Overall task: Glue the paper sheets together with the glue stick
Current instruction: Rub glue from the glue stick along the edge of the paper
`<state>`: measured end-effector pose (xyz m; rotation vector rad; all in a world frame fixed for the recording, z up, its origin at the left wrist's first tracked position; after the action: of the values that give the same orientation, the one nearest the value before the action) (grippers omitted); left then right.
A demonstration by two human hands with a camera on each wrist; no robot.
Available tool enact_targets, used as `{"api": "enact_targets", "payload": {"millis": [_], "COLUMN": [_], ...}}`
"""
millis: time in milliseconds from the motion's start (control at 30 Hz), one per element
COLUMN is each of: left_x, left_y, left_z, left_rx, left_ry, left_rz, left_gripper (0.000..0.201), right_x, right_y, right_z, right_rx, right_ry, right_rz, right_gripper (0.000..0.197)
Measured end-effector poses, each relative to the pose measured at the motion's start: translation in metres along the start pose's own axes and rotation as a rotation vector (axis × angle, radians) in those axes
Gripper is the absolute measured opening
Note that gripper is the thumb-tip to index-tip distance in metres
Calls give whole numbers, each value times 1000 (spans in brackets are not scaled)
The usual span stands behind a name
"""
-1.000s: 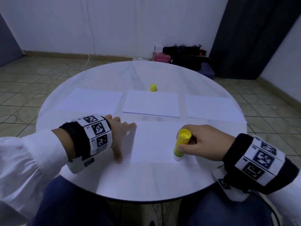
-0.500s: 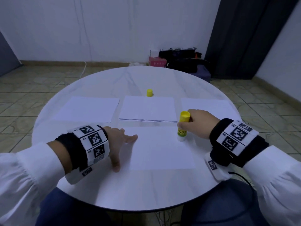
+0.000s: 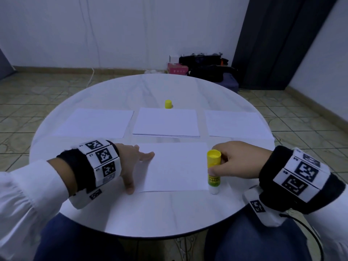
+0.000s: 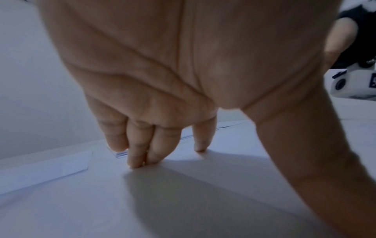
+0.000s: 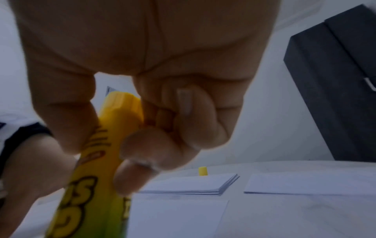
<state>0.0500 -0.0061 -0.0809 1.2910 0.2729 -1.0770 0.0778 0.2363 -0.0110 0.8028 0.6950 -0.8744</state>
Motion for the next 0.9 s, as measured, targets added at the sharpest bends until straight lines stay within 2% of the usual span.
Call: {"api": "enact_targets", "payload": {"millis": [100,200,333,433,533,667,800,900], "left_x": [1,0,-2,-4,-6,-5,-5,-2], "left_y": [1,2,2,1,2,1,3,5], "left_z": [0,0,1,4,6,7,8,10], "left_rx": [5,5,19,19,27,42,55,52], "left_ry": [4,-9,-5,16,27,35,49,92], "left_rz": [-5,-17,-41,-43,-40,-37,-52,-66], "left_gripper": [129,126,119,122,121,121,122,123], "right_x": [-14,-30,-40,-47,-50,-47,-43,-39], "right_y": [-3,-18,-43,-61,-71,-77,-77,-73], "right_z": [-12,-31,-49,-65,-76,-81,-81,-81], "right_rx": [11,39,112,141,242,394,422,467], "right_ry": [-238,-348,-409,-500,-439,-214,-162,-122], "right_rz": [-81,-209,-273,-330,-355,-303,-277,-224], "right_gripper": [19,30,9,9,19,37,35,51]}}
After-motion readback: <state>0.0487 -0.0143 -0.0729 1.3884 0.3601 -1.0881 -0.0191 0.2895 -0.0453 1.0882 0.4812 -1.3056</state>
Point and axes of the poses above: each hand's wrist, its own y-axis away from the middle knuckle, its own x-axis out of the palm, z = x × y, the point moved 6 cm from there along -y, towards the middle knuckle, and after that the axes turned 9 degrees about -y, right-handed, at the moved point
